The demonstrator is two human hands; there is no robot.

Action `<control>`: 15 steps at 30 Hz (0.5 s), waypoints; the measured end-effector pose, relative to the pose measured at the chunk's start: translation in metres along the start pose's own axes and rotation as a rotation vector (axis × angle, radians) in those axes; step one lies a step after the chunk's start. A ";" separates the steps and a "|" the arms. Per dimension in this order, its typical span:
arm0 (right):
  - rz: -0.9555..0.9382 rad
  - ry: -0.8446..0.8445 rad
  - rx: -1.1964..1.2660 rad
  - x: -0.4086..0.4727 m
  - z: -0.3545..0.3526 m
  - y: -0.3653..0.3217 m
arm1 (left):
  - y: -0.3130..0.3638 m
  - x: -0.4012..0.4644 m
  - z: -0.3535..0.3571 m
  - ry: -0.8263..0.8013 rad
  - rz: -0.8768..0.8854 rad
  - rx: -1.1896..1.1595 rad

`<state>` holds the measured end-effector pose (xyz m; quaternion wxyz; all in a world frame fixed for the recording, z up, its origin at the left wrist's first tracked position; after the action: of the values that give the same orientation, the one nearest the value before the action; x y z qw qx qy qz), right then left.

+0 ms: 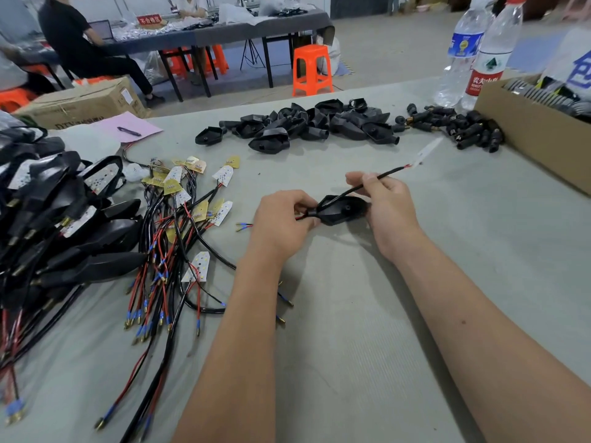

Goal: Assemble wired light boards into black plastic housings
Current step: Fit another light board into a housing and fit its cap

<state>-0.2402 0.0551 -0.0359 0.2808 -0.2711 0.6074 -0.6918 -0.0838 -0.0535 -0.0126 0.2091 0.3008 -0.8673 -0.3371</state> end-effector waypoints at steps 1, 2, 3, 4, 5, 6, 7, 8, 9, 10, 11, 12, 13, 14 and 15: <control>-0.018 -0.010 -0.083 -0.001 0.002 -0.002 | -0.001 0.001 0.000 0.012 0.004 -0.030; -0.033 -0.032 -0.153 -0.001 0.005 -0.003 | -0.001 0.001 -0.001 0.032 0.006 -0.059; -0.045 -0.050 -0.217 -0.001 0.007 -0.004 | -0.001 0.001 -0.002 0.055 0.006 -0.076; -0.058 -0.054 -0.286 -0.001 0.009 -0.006 | -0.001 0.001 -0.004 0.076 0.014 -0.074; -0.076 -0.049 -0.346 -0.001 0.009 -0.007 | 0.000 0.001 -0.006 0.094 0.030 -0.053; -0.090 -0.040 -0.383 -0.002 0.009 -0.009 | 0.000 0.000 -0.008 0.109 0.041 -0.030; -0.081 -0.028 -0.372 -0.002 0.008 -0.008 | -0.001 0.000 -0.011 0.126 0.039 -0.018; -0.057 -0.015 -0.311 -0.003 0.006 -0.007 | -0.003 0.000 -0.015 0.147 0.028 -0.015; -0.026 0.020 -0.256 -0.003 0.002 -0.004 | -0.006 -0.001 -0.019 0.169 0.014 -0.011; -0.007 0.072 -0.252 -0.004 -0.004 -0.003 | -0.009 -0.001 -0.022 0.185 0.003 -0.005; 0.000 0.137 -0.300 -0.006 -0.010 -0.005 | -0.011 -0.002 -0.025 0.193 -0.003 -0.001; -0.001 0.208 -0.353 -0.008 -0.017 -0.008 | -0.012 -0.002 -0.025 0.193 -0.004 -0.001; -0.010 0.283 -0.376 -0.010 -0.024 -0.011 | -0.012 -0.002 -0.025 0.188 -0.002 -0.003; -0.020 0.351 -0.375 -0.012 -0.032 -0.014 | -0.012 -0.002 -0.025 0.182 -0.001 -0.002; -0.030 0.406 -0.368 -0.013 -0.039 -0.016 | -0.012 -0.002 -0.024 0.177 -0.004 0.001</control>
<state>-0.2599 0.0933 -0.0248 0.0891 -0.1823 0.7628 -0.6140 -0.0641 -0.0702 -0.0051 0.2840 0.3311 -0.8451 -0.3091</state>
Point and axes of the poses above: each hand's wrist, its own x-axis towards the middle knuckle, its own z-axis out of the palm, y = z × x, the point moved 8 cm from there along x, towards the middle knuckle, and after that the axes turned 9 degrees about -y, right-handed, at the moved point
